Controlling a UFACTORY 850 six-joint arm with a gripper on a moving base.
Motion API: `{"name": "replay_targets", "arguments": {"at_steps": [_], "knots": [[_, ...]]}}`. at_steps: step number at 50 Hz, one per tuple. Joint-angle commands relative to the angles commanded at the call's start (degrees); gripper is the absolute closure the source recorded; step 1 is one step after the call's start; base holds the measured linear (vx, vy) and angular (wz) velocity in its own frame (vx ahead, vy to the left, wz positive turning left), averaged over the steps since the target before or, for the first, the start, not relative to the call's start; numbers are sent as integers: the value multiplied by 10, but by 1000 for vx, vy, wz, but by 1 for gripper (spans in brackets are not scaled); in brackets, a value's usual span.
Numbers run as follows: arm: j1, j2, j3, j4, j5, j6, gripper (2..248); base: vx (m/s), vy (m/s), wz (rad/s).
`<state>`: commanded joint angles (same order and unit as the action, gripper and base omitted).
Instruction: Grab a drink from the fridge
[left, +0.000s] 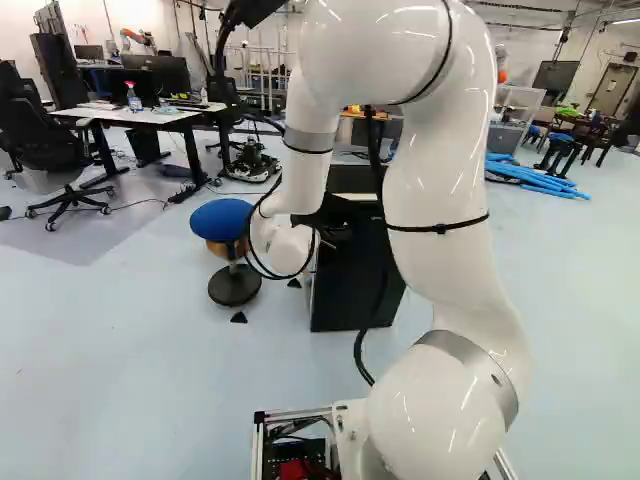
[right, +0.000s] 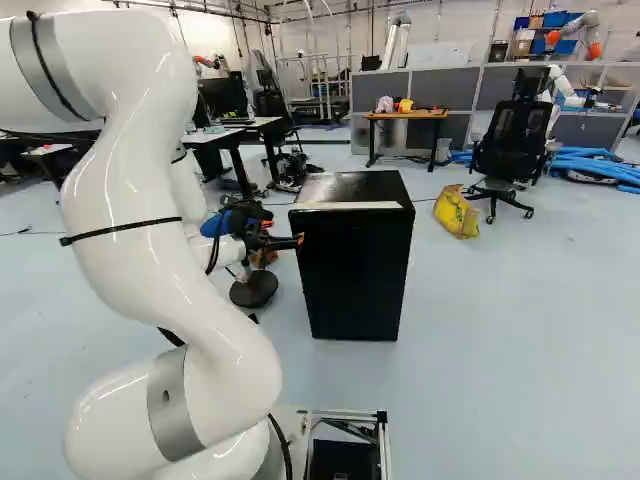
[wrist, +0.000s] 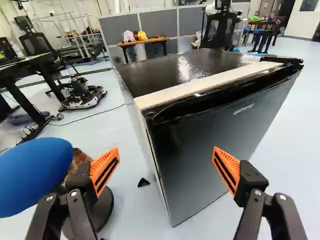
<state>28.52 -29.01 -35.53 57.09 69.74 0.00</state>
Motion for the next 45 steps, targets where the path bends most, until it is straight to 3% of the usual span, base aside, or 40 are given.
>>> {"name": "replay_targets", "arguments": {"at_steps": [25, 45], "knots": [[18, -61, -75, 100, 57, 0, 3, 0, 0, 0], [14, -73, -97, 106, 57, 0, 3, 0, 0, 0]]}}
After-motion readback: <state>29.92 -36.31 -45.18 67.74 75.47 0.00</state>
